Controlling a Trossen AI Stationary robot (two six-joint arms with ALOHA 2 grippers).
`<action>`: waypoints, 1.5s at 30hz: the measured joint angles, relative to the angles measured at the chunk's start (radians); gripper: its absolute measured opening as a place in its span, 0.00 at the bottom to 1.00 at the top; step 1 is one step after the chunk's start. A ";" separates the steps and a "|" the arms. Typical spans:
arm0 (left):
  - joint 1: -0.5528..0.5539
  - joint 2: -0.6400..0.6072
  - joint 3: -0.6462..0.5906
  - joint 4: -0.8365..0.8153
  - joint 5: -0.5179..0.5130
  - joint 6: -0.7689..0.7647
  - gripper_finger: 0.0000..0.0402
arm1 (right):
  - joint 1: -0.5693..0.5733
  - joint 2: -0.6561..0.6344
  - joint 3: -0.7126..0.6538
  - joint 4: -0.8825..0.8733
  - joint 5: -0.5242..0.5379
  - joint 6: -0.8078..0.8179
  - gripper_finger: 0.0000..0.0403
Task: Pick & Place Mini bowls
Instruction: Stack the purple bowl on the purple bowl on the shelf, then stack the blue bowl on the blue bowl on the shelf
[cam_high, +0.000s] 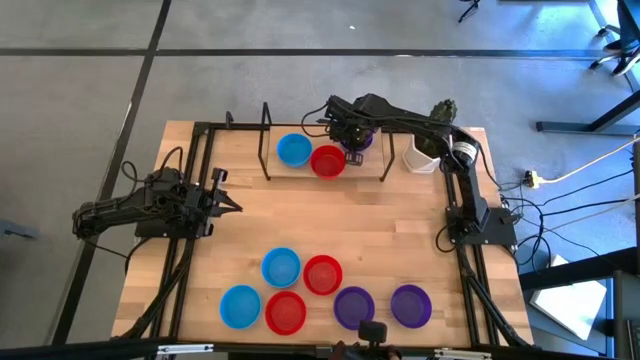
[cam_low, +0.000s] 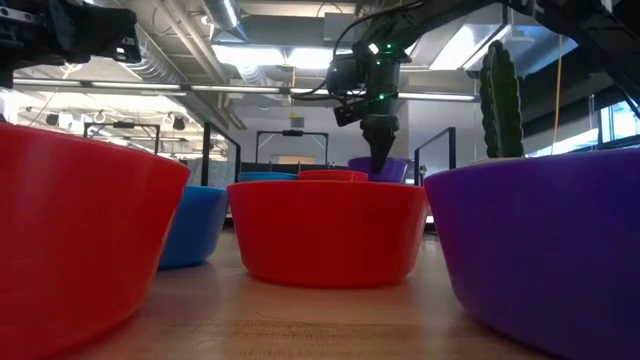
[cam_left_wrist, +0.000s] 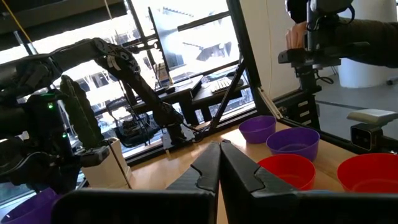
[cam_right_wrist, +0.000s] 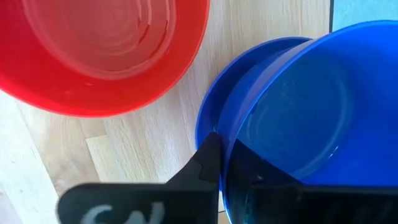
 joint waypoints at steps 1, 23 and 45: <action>0.000 0.000 0.000 0.000 0.000 0.000 0.01 | 0.000 0.000 0.000 0.000 0.000 0.005 0.02; 0.000 0.000 0.000 0.000 0.000 0.000 0.02 | 0.016 0.034 0.000 0.002 0.003 0.091 0.02; 0.000 0.000 0.000 0.000 0.000 0.000 0.01 | 0.016 0.058 0.001 0.007 0.034 0.048 0.21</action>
